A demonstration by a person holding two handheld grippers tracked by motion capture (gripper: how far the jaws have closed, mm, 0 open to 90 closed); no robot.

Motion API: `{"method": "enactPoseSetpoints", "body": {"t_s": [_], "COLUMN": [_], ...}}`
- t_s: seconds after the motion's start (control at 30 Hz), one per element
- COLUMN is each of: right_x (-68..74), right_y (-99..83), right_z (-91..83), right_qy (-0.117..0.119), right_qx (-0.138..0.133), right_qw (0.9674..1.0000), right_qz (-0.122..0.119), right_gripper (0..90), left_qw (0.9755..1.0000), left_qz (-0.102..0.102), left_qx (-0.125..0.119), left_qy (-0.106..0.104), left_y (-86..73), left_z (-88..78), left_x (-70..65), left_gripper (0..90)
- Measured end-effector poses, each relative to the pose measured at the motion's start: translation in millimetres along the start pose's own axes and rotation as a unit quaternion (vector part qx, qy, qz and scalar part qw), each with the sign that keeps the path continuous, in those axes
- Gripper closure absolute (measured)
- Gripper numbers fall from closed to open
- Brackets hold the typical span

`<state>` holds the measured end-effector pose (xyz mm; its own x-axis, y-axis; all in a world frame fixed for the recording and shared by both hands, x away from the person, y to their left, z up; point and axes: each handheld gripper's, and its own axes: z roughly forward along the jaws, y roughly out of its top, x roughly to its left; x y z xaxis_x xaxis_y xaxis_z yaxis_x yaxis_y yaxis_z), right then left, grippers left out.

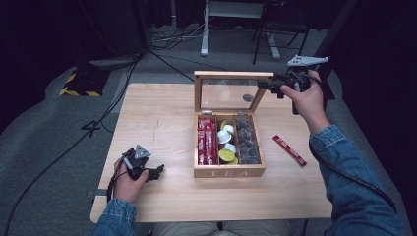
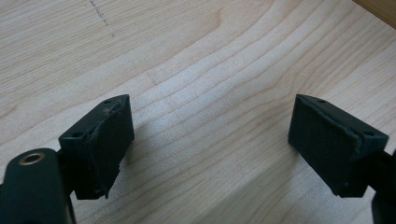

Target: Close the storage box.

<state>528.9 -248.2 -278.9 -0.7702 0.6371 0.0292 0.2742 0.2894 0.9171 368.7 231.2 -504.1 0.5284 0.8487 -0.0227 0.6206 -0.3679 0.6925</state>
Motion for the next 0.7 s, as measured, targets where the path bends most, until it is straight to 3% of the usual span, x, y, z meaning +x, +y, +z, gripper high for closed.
{"method": "enactPoseSetpoints", "body": {"t_s": [0.3, 0.7], "right_x": [18.6, 37.9], "right_y": [-6.6, -27.1], "right_z": [-13.0, -26.6], "right_qy": [-0.009, 0.001], "right_qx": [0.022, 0.032], "right_qw": [0.9993, 0.9990], "right_qz": [-0.030, -0.031], "right_gripper": [45.3, 43.6], "left_qw": [1.0000, 1.0000], "left_qz": [0.000, 0.000], "left_qx": [0.000, 0.000], "left_qy": [0.000, 0.000], "left_y": [0.0, 0.0], "left_z": [0.0, 0.0], "left_x": [-0.1, 0.0], "left_gripper": [14.5, 14.5]}}
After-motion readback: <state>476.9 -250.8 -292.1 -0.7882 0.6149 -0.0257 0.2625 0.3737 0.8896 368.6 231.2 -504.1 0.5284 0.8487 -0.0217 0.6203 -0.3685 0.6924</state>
